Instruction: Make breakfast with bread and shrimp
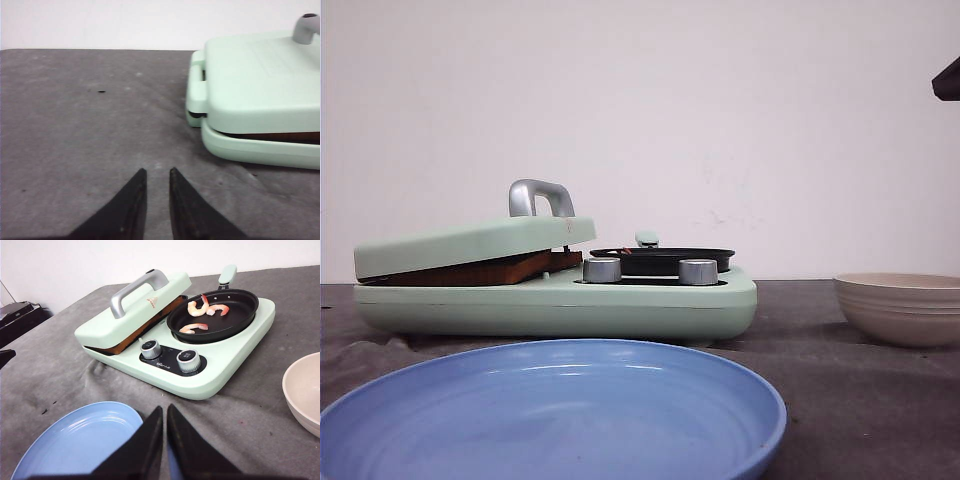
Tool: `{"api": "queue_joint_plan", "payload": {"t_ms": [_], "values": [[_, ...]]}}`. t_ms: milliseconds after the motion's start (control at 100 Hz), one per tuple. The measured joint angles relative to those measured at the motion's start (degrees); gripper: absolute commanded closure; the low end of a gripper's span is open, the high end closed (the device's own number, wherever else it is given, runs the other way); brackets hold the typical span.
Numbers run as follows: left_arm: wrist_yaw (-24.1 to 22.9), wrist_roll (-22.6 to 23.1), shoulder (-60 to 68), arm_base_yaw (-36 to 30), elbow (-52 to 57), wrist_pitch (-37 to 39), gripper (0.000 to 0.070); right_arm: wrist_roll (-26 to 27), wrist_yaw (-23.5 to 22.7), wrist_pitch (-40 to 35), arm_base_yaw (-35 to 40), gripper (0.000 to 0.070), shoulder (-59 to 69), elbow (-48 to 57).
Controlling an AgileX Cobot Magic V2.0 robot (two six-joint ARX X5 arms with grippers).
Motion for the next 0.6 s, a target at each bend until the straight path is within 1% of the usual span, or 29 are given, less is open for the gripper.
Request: {"api": "queue_joint_plan", "payload": {"t_ms": [210, 600], "values": [[0.02, -1.18, 0.00, -2.38, 0.00, 0.02, 0.0700, 0.00, 0.00, -0.02, 0.00, 0.0696, 0.00, 0.00], [0.02, -1.22, 0.00, -2.47, 0.00, 0.00, 0.0700, 0.02, 0.00, -0.02, 0.00, 0.0696, 0.00, 0.00]]}}
